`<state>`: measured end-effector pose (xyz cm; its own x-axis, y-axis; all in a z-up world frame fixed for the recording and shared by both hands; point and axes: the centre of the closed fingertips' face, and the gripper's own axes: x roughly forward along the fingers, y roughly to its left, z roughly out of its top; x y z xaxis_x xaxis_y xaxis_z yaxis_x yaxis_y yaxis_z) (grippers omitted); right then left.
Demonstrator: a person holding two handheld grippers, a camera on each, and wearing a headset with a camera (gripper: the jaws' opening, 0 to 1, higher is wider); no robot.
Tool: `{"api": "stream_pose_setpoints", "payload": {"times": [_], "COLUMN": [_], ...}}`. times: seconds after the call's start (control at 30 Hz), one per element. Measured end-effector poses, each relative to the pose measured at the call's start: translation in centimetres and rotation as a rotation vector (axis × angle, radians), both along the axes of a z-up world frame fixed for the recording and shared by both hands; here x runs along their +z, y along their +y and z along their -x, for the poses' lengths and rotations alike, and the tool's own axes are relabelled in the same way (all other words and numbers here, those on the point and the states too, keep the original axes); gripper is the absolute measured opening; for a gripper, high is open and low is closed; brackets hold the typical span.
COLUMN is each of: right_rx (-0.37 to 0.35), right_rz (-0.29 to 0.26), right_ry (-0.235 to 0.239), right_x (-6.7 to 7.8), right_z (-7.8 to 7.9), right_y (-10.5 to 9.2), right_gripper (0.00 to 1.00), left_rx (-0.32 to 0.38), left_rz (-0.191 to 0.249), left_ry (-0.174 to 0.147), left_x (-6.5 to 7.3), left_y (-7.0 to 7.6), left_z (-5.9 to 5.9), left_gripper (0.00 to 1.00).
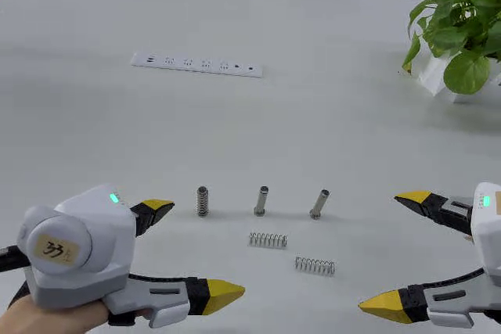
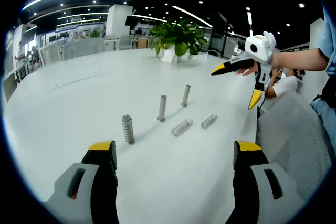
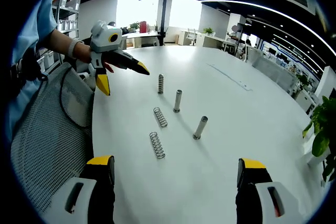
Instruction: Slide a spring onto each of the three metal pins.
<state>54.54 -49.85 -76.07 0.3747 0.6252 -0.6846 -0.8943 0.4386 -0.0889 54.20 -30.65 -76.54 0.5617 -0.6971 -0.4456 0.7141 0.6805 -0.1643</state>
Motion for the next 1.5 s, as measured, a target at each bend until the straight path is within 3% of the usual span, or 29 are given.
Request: {"api": "stream_pose_setpoints", "payload": {"times": [0.23, 0.3, 0.47, 0.5, 0.53, 0.73, 0.8, 0.87, 0.93, 1.07, 1.5], "right_rx": [-0.017, -0.021, -0.04, -0.043, -0.045, -0.073, -0.077, -0.083, -0.088, -0.099, -0.114], "right_rz": [-0.008, -0.009, -0.018, -0.014, -0.014, -0.018, -0.015, -0.018, -0.025, -0.028, -0.041], "right_ry": [0.003, 0.006, 0.02, 0.024, 0.024, 0.041, 0.043, 0.044, 0.045, 0.049, 0.067], "right_x": [-0.1, -0.1, -0.3, -0.5, -0.5, -0.8, -0.9, -0.9, -0.8, -0.9, -1.2], "right_z": [0.5, 0.6, 1.5, 1.8, 2.0, 2.8, 2.9, 3.0, 3.1, 3.0, 3.2], "right_y": [-0.1, -0.1, -0.5, -0.7, -0.7, -1.2, -1.3, -1.4, -1.3, -1.4, -1.3], "right_gripper": [0.99, 0.99, 0.99, 0.99, 0.99, 0.99, 0.99, 0.98, 0.98, 0.97, 0.96], "left_rx": [-0.062, -0.077, -0.117, -0.127, -0.138, -0.186, -0.194, -0.201, -0.199, -0.206, -0.219], "left_rz": [-0.019, -0.028, -0.044, -0.05, -0.051, -0.096, -0.098, -0.096, -0.1, -0.109, -0.132], "left_ry": [-0.019, -0.042, -0.036, -0.05, -0.066, -0.091, -0.088, -0.108, -0.098, -0.097, -0.104], "left_x": [-0.4, -0.4, -1.5, -1.5, -1.5, -2.6, -3.0, -3.1, -3.7, -4.5, -5.1], "left_y": [-1.3, -1.6, -2.7, -3.0, -3.2, -4.3, -4.5, -4.7, -4.8, -5.1, -5.9], "left_z": [-0.1, -0.3, -0.4, -0.4, -0.4, -1.0, -1.2, -1.5, -1.8, -2.2, -3.0], "left_gripper": [0.9, 0.89, 0.83, 0.82, 0.79, 0.64, 0.61, 0.54, 0.46, 0.38, 0.21]}}
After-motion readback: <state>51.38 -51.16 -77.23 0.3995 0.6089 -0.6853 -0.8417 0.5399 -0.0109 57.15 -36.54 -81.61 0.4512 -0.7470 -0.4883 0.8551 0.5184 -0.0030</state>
